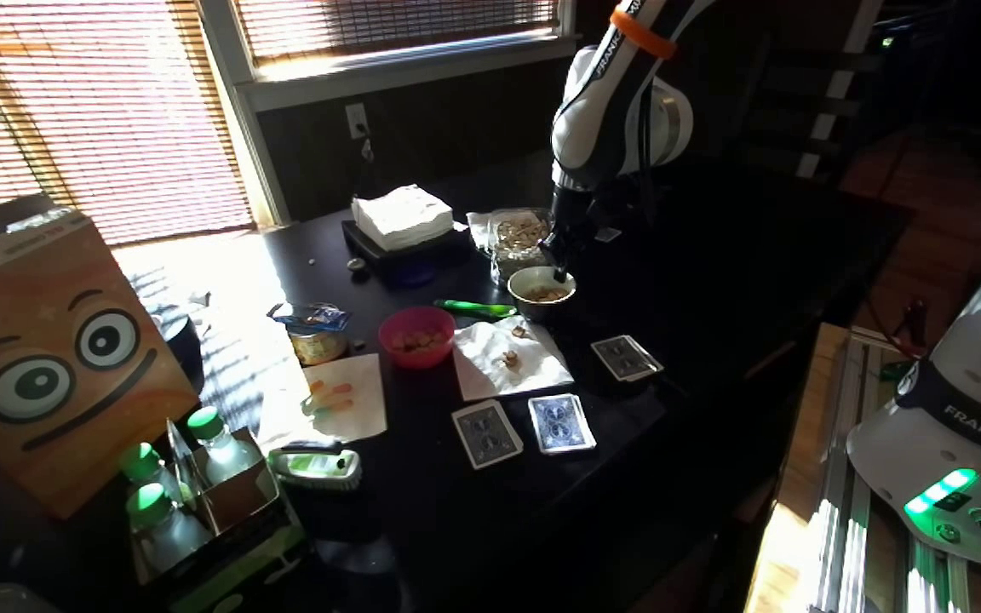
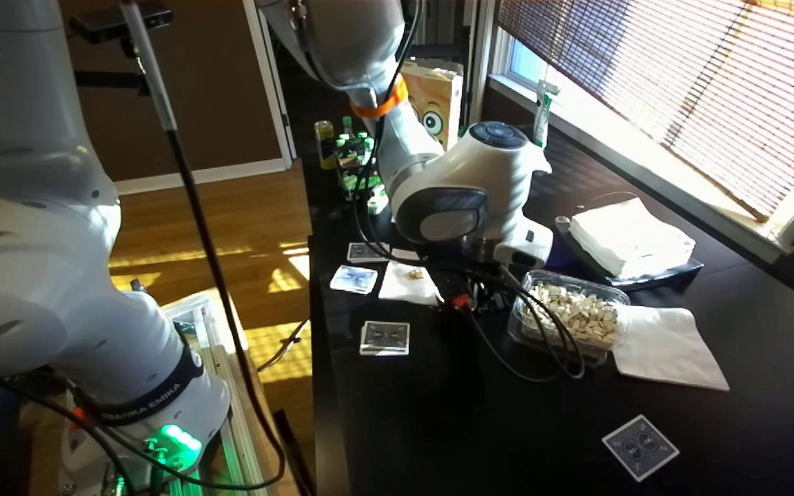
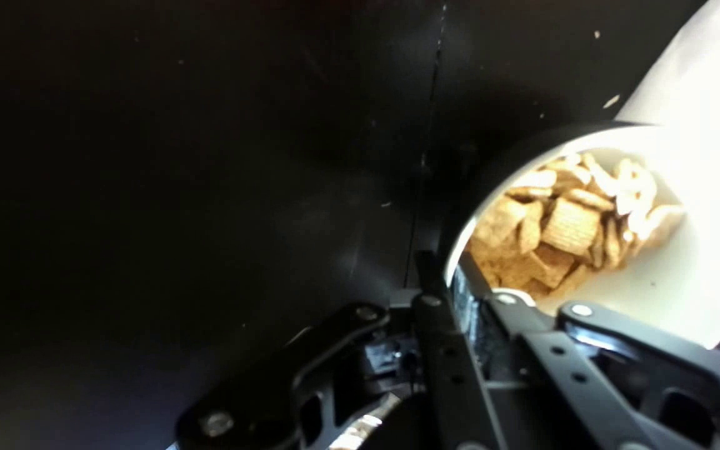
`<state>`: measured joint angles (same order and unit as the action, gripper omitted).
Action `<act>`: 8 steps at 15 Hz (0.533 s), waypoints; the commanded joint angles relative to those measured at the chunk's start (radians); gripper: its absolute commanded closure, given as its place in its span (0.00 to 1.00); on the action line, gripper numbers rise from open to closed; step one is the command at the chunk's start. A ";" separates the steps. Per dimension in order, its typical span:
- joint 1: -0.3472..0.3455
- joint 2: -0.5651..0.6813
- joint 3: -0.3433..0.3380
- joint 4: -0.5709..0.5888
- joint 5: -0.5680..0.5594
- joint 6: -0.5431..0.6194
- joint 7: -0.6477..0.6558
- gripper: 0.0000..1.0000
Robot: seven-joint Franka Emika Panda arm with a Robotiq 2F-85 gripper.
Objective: Shift the pink bowl, then pour the black bowl's contents into it
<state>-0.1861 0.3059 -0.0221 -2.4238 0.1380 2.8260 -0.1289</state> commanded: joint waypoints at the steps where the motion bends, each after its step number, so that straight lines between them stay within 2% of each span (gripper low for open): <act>1: -0.020 0.014 0.020 0.015 0.030 0.013 -0.030 0.94; 8: -0.046 0.007 0.045 0.021 0.060 -0.006 -0.058 0.98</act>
<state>-0.1995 0.3046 -0.0095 -2.4148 0.1440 2.8263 -0.1343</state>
